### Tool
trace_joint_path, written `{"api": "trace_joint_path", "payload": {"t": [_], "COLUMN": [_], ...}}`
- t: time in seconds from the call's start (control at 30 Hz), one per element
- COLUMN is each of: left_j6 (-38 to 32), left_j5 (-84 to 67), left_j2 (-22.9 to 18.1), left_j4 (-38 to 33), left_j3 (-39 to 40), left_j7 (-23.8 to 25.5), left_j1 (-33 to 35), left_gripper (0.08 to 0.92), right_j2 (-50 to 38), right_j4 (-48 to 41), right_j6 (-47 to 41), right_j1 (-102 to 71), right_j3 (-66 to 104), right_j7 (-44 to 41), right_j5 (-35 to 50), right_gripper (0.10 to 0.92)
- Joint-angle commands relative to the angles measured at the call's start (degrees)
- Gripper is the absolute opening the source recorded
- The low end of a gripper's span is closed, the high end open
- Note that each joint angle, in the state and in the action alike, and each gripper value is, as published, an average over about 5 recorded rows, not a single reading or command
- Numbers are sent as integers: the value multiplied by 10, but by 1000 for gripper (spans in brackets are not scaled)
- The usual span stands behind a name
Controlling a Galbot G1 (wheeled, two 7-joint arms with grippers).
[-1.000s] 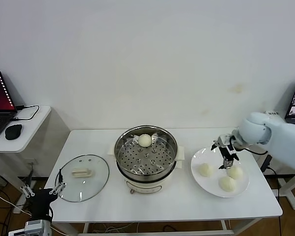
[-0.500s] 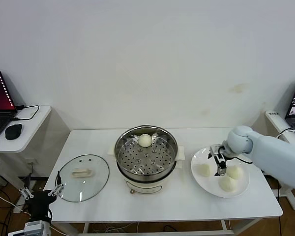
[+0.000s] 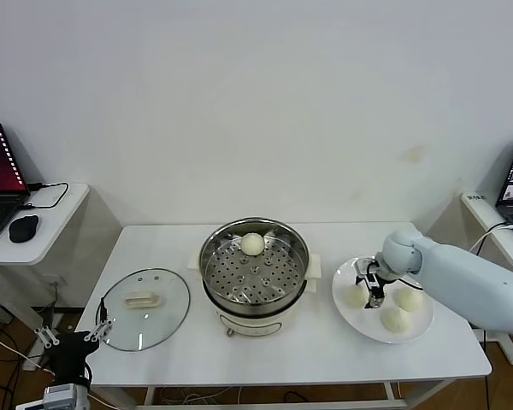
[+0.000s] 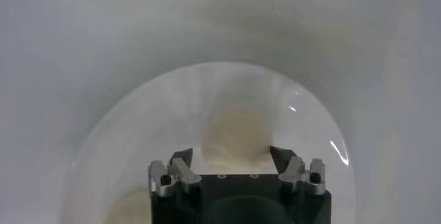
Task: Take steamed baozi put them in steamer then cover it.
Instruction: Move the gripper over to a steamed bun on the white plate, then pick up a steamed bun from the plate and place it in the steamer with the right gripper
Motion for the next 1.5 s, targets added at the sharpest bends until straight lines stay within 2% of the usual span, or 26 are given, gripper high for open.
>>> {"api": "trace_joint_path", "payload": {"t": [0.03,0.3,0.5,0.67,0.83,1.0,1.3,1.5], "left_j6": [-1,0,1,1,2,2,3,2], "left_j5": [1,0,0,0,0,0,3,4], "left_j2": [0,3,6,10,12,13,9,3], "left_j4": [-1,-3,-5,-7,-10,-15,-19,-21], "left_j3": [0,1,8,12,13,11,3,0], "left_j7": [-1,-1,-1,-1,0,0,0,0], "left_j1": [0,-3,-8,-11,-13,-13,-11,-10], "left_gripper": [823,823,823,823,823,823,823,823], "right_j2": [9,-55,-100,-91,-27,57,211,274], "right_j4": [-11,50,103,164,216,218,153,105], "right_j6": [2,-4,-19,-53,-105,-151,-226,-251], "right_j1": [-8,91,231,384,473,469,369,327], "right_j3": [10,-11,-72,-154,-204,-219,-205,-201], "right_j7": [-3,-22,-33,-25,4,40,107,134], "right_j5": [-7,48,133,220,310,365,419,425], "right_gripper": [594,545,541,543,546,551,553,560]}}
